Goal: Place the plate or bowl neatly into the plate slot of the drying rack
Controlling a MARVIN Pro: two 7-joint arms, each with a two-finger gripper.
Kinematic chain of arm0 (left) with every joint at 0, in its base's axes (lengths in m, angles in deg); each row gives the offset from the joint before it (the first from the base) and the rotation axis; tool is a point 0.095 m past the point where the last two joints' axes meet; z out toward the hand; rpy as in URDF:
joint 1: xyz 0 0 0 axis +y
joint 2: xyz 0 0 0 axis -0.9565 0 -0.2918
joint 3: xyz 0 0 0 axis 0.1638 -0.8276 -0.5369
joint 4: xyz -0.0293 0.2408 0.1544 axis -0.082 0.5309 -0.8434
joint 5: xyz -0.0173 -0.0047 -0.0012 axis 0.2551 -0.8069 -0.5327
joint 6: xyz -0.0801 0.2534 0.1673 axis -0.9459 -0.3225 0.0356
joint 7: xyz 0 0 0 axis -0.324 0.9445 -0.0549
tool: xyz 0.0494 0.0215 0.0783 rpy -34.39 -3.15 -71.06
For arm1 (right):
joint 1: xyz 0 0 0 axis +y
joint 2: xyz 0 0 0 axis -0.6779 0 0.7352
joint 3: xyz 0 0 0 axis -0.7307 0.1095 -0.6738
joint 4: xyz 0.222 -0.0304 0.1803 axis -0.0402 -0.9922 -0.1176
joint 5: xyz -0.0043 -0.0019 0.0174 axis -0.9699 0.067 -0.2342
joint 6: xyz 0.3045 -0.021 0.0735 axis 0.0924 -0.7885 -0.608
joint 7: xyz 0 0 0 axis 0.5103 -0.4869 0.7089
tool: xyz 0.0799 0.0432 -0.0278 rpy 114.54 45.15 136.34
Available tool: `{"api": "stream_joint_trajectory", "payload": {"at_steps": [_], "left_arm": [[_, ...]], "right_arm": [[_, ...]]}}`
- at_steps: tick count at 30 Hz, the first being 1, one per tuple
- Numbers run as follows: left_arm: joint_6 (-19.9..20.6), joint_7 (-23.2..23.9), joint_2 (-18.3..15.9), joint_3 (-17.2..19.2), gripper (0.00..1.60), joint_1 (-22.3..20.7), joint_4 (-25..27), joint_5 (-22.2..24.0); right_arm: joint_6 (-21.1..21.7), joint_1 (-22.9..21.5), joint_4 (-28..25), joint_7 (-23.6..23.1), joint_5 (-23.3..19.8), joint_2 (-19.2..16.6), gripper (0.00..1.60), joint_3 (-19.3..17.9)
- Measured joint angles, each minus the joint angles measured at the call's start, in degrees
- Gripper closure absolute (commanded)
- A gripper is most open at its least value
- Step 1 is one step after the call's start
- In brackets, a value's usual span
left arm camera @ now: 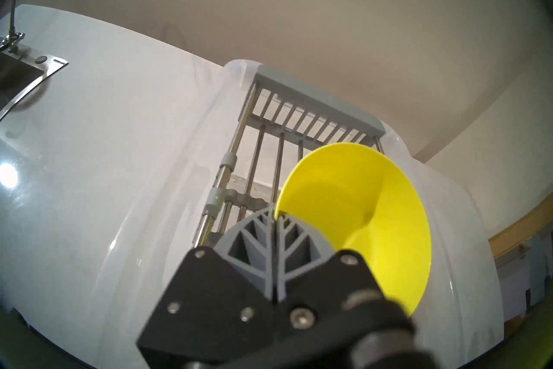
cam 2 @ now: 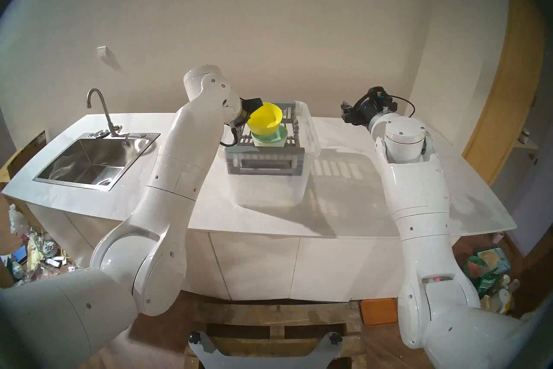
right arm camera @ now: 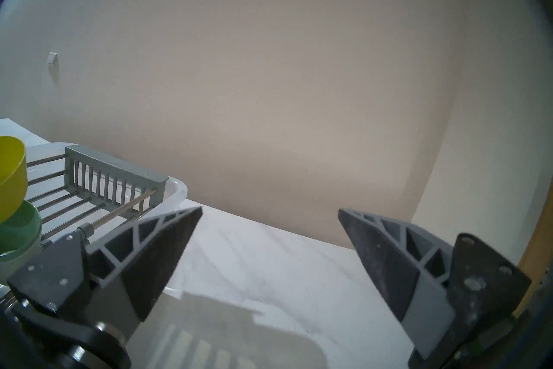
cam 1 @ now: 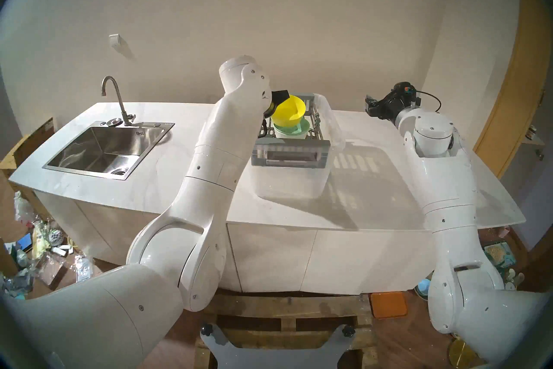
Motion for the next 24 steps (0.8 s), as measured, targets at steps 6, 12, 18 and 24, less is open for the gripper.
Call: {"api": "stream_joint_trajectory", "payload": {"at_steps": [6,12,18,24], "left_arm": [[-0.4,1.3,0.0,-1.0,1.60,-0.8,-1.5,0.1],[-0.3,2.8,-0.5,-1.6,0.00,-1.8,-3.0,0.3],[-0.3,4.5,-2.1,-1.9,0.00,-2.5,-3.2,0.5],[-0.4,6.4,-7.9,-3.9,0.00,-3.8,-0.4,-0.3]], "right_arm": [[0.0,0.0,0.0,0.0,0.0,0.0,0.00,0.0],[0.0,0.0,0.0,0.0,0.0,0.0,0.00,0.0],[0.0,0.0,0.0,0.0,0.0,0.0,0.00,0.0],[0.0,0.0,0.0,0.0,0.0,0.0,0.00,0.0]]}}
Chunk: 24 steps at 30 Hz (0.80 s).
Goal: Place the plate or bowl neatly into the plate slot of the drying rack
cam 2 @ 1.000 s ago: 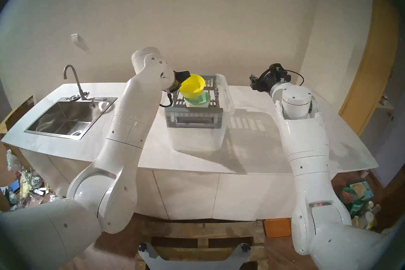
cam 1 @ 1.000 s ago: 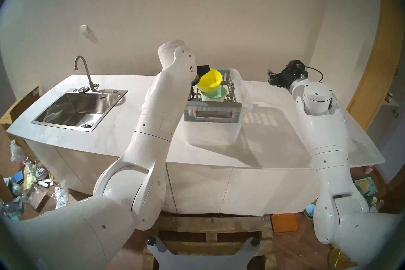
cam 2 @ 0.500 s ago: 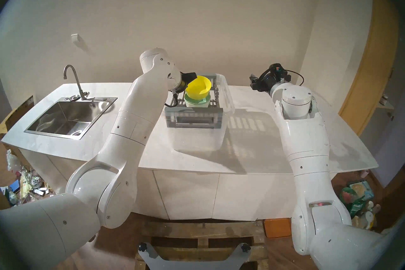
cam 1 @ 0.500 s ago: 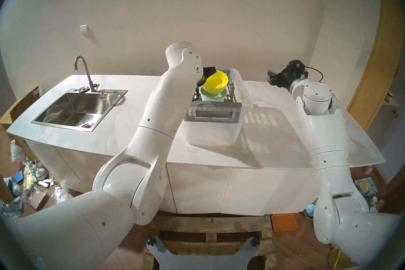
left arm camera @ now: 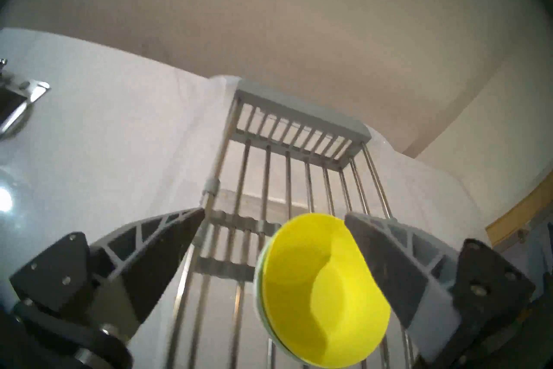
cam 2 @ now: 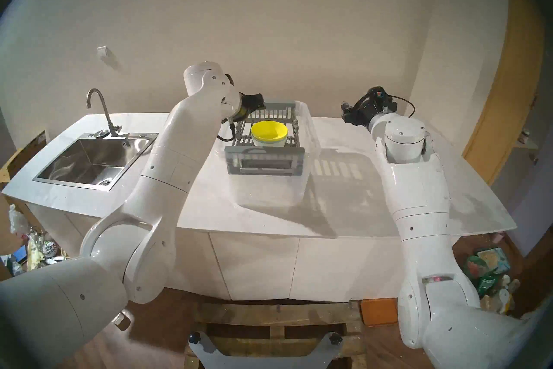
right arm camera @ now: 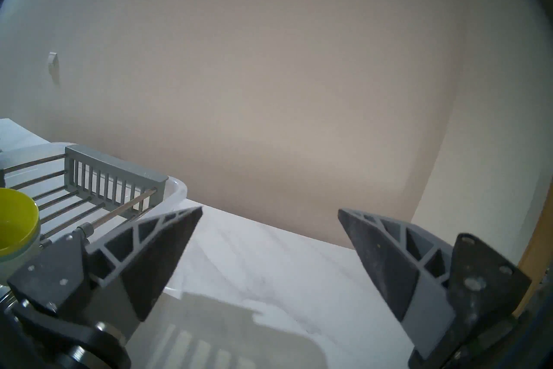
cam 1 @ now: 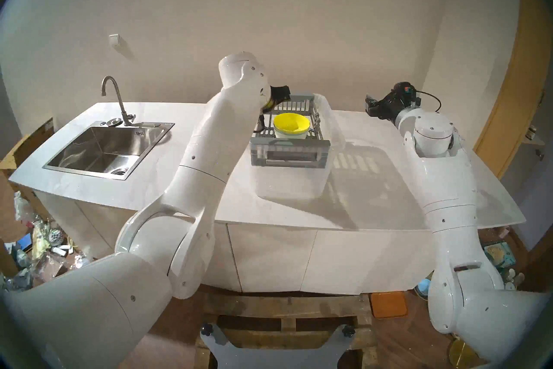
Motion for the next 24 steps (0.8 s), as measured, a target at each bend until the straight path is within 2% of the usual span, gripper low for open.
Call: {"api": "stream_joint_trajectory", "payload": {"at_steps": [7,10,12,17,18,19,22,24], "left_arm": [[-0.1,2.7,-7.4,-0.3,0.00,-1.3,4.5,-1.0],[-0.2,5.1,-10.4,-1.0,0.00,-1.2,8.2,-2.0],[-0.3,6.7,-12.3,-1.6,0.00,0.1,12.0,-4.3],[-0.4,9.1,-16.8,-1.1,0.00,4.6,21.2,-13.9],[-0.6,9.7,-18.6,-0.6,0.00,6.5,23.3,-17.2],[-0.6,9.8,-18.8,-0.5,0.00,6.8,23.6,-17.7],[-1.5,11.9,-23.0,0.6,0.00,11.2,27.2,-25.4],[-2.3,13.4,-24.4,0.8,0.00,12.7,27.7,-27.9]], "right_arm": [[0.0,0.0,0.0,0.0,0.0,0.0,0.00,0.0],[0.0,0.0,0.0,0.0,0.0,0.0,0.00,0.0],[0.0,0.0,0.0,0.0,0.0,0.0,0.00,0.0],[0.0,0.0,0.0,0.0,0.0,0.0,0.00,0.0],[0.0,0.0,0.0,0.0,0.0,0.0,0.00,0.0],[0.0,0.0,0.0,0.0,0.0,0.0,0.00,0.0],[0.0,0.0,0.0,0.0,0.0,0.0,0.00,0.0],[0.0,0.0,0.0,0.0,0.0,0.0,0.00,0.0]]}}
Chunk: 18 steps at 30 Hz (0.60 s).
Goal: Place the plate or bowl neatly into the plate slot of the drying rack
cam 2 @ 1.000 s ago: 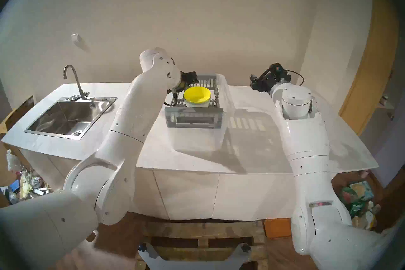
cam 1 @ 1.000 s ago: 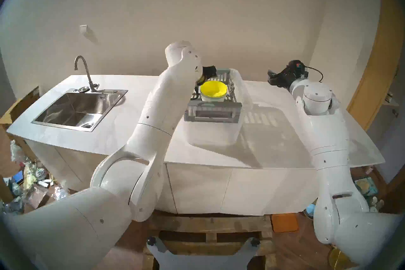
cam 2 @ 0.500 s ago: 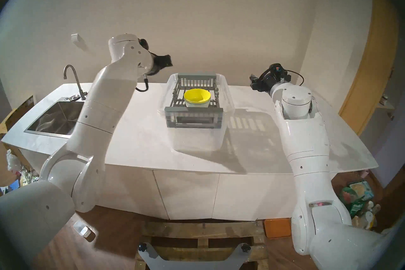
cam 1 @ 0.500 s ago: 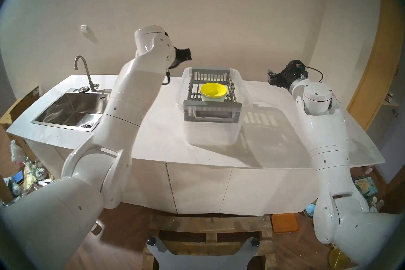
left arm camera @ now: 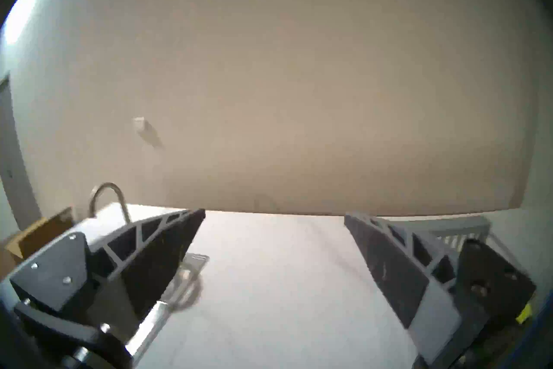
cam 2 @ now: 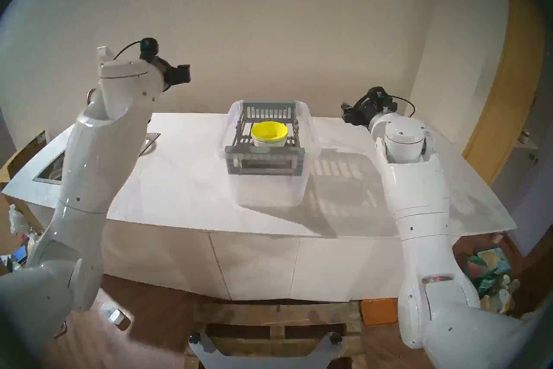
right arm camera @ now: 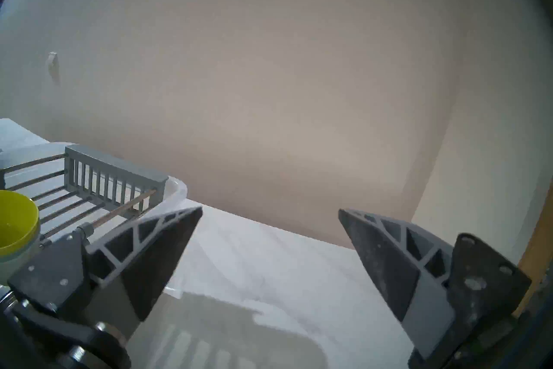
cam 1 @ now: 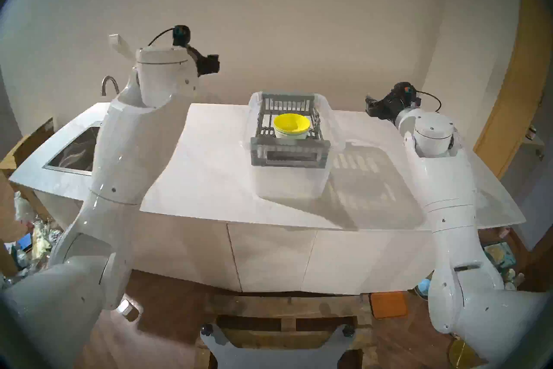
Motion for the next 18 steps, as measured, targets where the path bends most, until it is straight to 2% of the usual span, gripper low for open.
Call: {"api": "stream_joint_trajectory", "payload": {"at_steps": [1,3,5,8,9,10,14,18], "left_arm": [[-0.4,0.8,-0.6,0.2,0.00,0.7,0.2,-1.1],[-3.6,5.9,-3.3,1.5,0.00,3.6,0.3,-5.5],[-5.2,8.2,-4.1,2.4,0.00,4.7,0.3,-6.9],[-10.9,14.6,-7.0,5.3,0.00,7.7,0.1,-10.8],[-14.2,17.7,-8.7,6.5,0.00,9.2,-0.2,-12.6],[-16.8,20.0,-10.0,7.0,0.00,10.4,-0.5,-13.1],[-22.3,24.4,-13.0,8.0,0.00,12.1,-1.8,-13.4],[-26.0,26.3,-13.5,9.3,0.00,11.7,-3.6,-12.7]], "right_arm": [[0.0,0.0,0.0,0.0,0.0,0.0,0.00,0.0],[0.0,0.0,0.0,0.0,0.0,0.0,0.00,0.0],[0.0,0.0,0.0,0.0,0.0,0.0,0.00,0.0],[0.0,0.0,0.0,0.0,0.0,0.0,0.00,0.0],[0.0,0.0,0.0,0.0,0.0,0.0,0.00,0.0],[0.0,0.0,0.0,0.0,0.0,0.0,0.00,0.0],[0.0,0.0,0.0,0.0,0.0,0.0,0.00,0.0],[0.0,0.0,0.0,0.0,0.0,0.0,0.00,0.0]]}}
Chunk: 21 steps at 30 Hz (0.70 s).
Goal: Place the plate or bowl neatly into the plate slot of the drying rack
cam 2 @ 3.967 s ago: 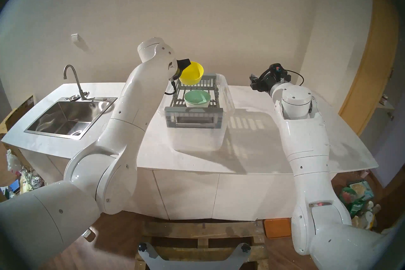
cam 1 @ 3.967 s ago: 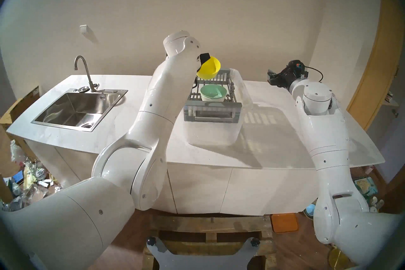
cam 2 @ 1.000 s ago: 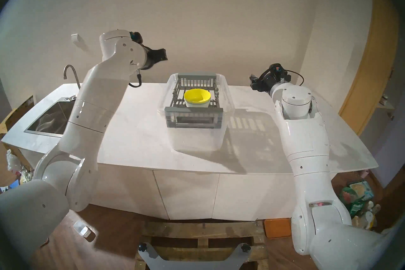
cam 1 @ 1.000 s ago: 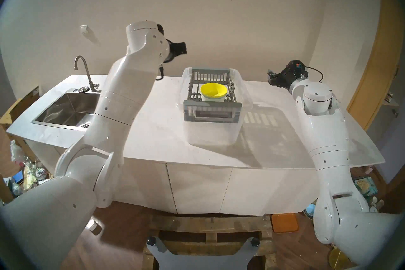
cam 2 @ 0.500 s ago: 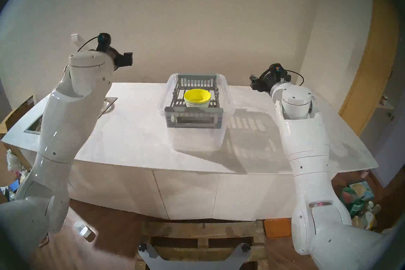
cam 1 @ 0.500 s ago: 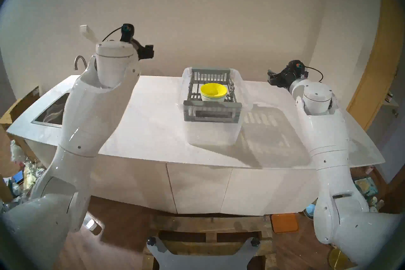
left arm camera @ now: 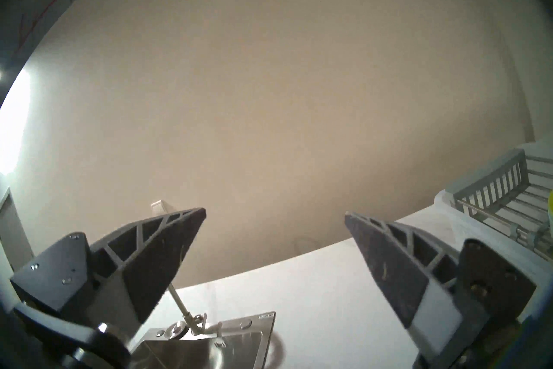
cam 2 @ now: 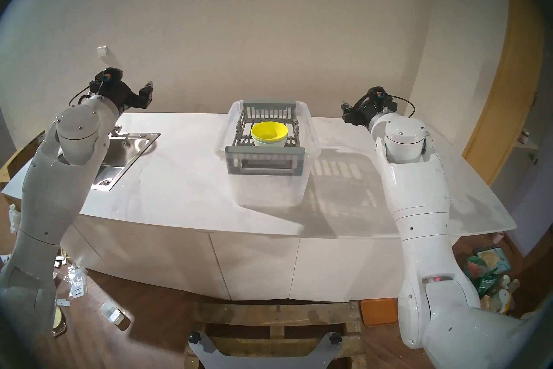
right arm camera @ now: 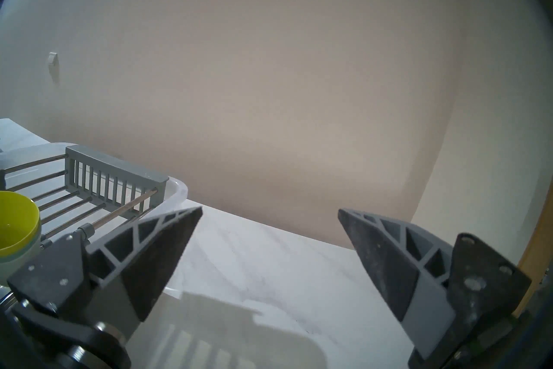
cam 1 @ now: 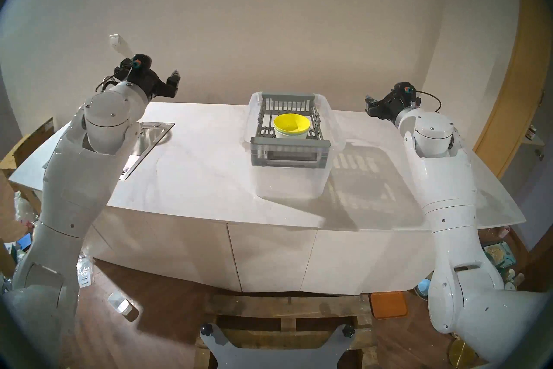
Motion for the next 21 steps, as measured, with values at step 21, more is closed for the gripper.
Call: {"api": "stream_joint_trajectory", "payload": {"at_steps": [21], "left_arm": [[0.1,0.5,1.3,-0.5,0.00,-1.8,-3.7,2.7]], "right_arm": [[0.0,0.0,0.0,0.0,0.0,0.0,0.00,0.0]]}}
